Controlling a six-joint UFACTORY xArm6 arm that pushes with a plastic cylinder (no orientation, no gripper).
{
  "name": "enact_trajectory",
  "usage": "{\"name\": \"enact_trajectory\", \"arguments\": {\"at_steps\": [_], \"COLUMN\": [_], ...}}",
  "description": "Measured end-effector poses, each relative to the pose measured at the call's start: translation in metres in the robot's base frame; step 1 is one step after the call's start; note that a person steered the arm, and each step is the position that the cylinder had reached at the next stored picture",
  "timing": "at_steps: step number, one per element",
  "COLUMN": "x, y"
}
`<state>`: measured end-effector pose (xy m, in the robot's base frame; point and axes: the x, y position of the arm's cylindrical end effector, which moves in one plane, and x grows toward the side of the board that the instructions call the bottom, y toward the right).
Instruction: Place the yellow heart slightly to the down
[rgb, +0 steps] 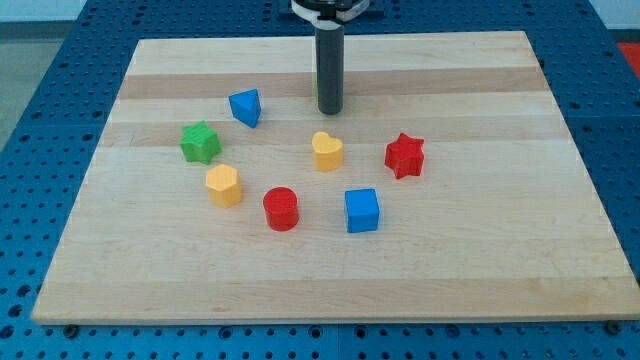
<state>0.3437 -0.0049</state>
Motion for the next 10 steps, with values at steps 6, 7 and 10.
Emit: {"name": "enact_trajectory", "arguments": {"at_steps": [6,7,10], "x": [0.050,0.063,0.077], "y": [-0.028,-0.037,-0.038]}}
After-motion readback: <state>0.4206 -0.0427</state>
